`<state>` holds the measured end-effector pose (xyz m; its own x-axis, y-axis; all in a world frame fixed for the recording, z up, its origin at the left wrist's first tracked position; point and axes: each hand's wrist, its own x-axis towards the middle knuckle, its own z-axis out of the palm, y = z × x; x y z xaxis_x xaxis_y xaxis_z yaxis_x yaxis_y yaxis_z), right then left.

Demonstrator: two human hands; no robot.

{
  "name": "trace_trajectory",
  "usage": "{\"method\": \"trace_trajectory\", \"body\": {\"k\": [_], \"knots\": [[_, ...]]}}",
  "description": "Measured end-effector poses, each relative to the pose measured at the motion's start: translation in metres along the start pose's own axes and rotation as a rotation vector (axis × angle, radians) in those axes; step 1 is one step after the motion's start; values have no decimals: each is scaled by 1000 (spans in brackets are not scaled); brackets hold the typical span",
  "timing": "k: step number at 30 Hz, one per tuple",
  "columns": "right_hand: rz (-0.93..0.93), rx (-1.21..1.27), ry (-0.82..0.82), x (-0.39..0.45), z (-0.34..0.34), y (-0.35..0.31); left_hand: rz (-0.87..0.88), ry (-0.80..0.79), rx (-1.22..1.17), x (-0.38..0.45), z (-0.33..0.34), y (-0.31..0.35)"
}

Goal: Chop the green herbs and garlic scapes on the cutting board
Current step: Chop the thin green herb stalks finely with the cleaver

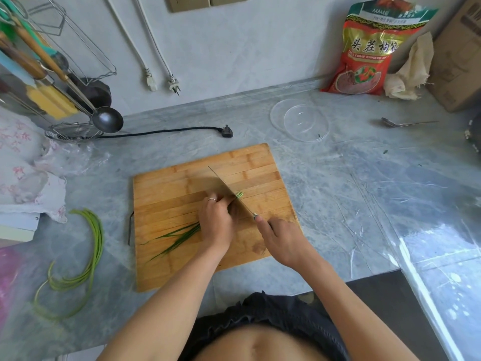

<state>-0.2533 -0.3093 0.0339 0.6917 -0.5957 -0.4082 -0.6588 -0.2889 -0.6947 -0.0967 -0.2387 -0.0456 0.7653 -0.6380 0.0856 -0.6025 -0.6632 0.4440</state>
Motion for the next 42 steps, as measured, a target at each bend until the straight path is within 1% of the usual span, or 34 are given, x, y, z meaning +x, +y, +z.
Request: {"method": "trace_trajectory", "body": {"k": [3, 6, 7, 12, 16, 22, 25, 27, 29, 31, 34, 37, 40, 42], "knots": [[-31, -21, -3, 0, -1, -2, 6, 9, 8, -1, 0, -1], [-19, 90, 9, -3, -3, -6, -19, 16, -36, 1, 2, -1], [-10, 76, -8, -3, -3, -7, -25, 19, -47, 2, 3, -1], [8, -25, 6, 3, 2, 3, -8, 30, -50, 2, 3, 0], [-8, -94, 1, 7, 3, 0, -3, 38, -21, 4, 4, -1], [-13, -78, 11, 10, 8, -6, -17, 44, -50, 2, 2, 0], [-12, -86, -29, -1, 8, 0, -32, 39, -103, 0, 2, 1], [-11, -70, -5, 4, 9, -3, -33, 49, -122, 1, 1, 2], [-5, -60, 32, 17, 13, -10, -1, 56, -144, 0, -3, 4], [-11, -97, 17, 22, 16, -16, 16, 58, -149, 0, -5, 3], [-17, -98, 8, 15, 13, -6, 8, 42, -117, -2, -4, 1], [10, -41, 18, 10, 6, -1, 9, 48, -98, -2, -3, 1], [72, 9, 37, 17, 3, -3, 75, 46, -66, -4, -5, -2], [71, 18, 35, 20, 2, -3, 139, 28, -65, -5, -8, -4]]}}
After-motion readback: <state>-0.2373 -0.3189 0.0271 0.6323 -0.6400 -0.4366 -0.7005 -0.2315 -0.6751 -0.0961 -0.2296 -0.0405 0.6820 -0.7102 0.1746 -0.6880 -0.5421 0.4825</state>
